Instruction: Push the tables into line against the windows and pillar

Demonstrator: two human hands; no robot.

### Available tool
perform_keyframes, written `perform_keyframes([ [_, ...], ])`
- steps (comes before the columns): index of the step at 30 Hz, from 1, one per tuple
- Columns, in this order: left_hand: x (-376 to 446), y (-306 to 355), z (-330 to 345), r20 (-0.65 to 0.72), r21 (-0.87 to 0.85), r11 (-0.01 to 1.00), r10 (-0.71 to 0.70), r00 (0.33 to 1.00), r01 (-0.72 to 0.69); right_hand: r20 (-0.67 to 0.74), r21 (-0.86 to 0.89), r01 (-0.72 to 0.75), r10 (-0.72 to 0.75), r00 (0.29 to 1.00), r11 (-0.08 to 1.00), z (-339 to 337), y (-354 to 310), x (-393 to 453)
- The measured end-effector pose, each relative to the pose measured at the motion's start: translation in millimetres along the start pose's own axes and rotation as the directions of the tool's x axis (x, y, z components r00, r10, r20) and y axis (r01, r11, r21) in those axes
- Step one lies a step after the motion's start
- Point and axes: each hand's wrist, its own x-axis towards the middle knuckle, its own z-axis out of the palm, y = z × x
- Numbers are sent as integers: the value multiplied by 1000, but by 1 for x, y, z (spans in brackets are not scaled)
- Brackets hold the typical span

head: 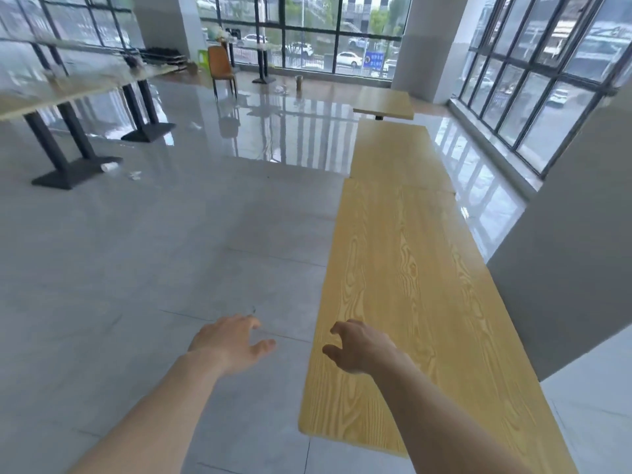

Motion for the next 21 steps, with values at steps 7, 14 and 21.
perform_keyframes([
  [7,87,-131,-80,-79,5,999,-33,996,34,-93,-54,100,-104,990,994,-49,-142,125],
  [14,193,-211,-145,-171,18,999,-31,985,34,-183,-45,131,-137,974,990,-106,-214,243],
  [21,356,-227,-201,-245,8,999,37,969,-36,-244,-38,72,-79,967,997,-158,-210,394],
])
